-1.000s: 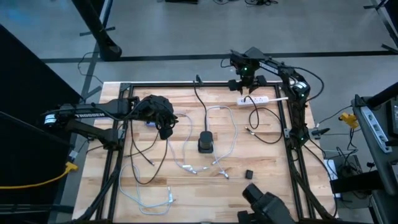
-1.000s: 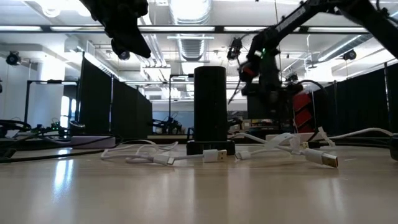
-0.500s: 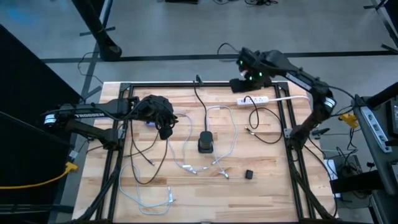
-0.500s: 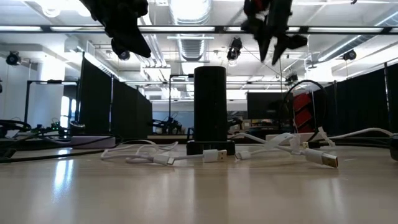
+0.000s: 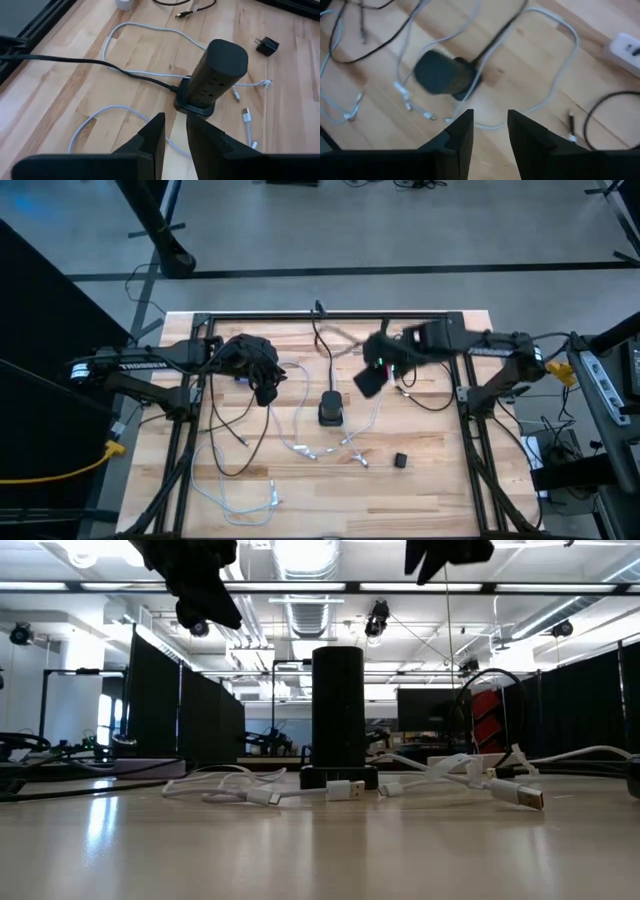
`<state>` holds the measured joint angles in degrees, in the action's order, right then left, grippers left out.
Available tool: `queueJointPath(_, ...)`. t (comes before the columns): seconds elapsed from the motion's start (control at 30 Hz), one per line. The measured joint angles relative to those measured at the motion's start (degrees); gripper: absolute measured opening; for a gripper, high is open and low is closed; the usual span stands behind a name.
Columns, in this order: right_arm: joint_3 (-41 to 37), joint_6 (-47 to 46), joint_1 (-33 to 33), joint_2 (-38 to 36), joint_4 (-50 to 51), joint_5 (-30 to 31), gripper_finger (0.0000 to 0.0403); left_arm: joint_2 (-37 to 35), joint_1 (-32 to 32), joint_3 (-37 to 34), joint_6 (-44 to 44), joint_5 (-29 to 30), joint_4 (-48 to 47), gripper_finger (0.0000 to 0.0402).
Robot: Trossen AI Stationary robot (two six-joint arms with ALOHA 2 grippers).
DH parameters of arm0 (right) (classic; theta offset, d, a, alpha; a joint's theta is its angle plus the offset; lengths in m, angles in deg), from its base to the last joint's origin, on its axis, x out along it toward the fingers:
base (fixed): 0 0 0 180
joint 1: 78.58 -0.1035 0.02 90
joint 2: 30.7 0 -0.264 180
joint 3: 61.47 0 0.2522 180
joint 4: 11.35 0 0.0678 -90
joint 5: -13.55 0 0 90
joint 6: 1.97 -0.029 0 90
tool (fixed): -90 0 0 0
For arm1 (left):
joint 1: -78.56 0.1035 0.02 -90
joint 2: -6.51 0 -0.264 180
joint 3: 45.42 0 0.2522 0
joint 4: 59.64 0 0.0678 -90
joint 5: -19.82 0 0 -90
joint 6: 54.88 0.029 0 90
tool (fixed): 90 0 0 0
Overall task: Insert USB
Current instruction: Insert the white charger cable into the white outlet extension
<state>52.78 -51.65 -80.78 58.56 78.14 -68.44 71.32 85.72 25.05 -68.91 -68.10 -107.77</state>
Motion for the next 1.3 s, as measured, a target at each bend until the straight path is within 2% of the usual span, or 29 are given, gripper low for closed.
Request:
queueJointPath(0.17,0.0,-2.2,-7.8,0.0,0.0,3.9,0.0098,0.0,-0.9,0.0,-0.9,-0.1,-0.3,0.0066)
queueJointPath(0.37,0.0,-4.2,-16.2,0.0,0.1,4.2,0.0108,0.0,-2.8,0.0,-5.6,-0.1,-0.4,0.0066)
queueJointPath(0.43,0.0,-3.5,-18.5,0.0,0.2,4.5,0.0112,-0.1,-4.3,0.2,-6.5,-0.1,-0.7,0.0066)
queueJointPath(0.6,0.0,-2.2,-22.9,0.0,0.3,9.9,0.0117,-0.1,-9.7,2.5,-9.1,0.9,-4.1,0.0066)
queueJointPath(0.8,-0.1,0.5,-25.4,0.2,0.3,12.5,0.011,-0.1,-16.4,7.6,-13.6,6.0,-13.7,0.0066)
queueJointPath(1.0,-0.2,1.6,-25.7,0.8,0.3,13.2,0.0103,0.0,-21.3,14.2,-19.1,6.4,-27.0,0.0066)
queueJointPath(1.13,-1.1,0.8,-25.7,0.8,0.2,13.2,0.0105,0.0,-22.3,15.6,-22.8,8.0,-28.9,0.0066)
queueJointPath(1.3,-4.9,-2.7,-25.7,0.8,-1.6,13.0,0.0116,0.0,-22.4,15.0,-23.2,8.0,-27.7,0.0066)
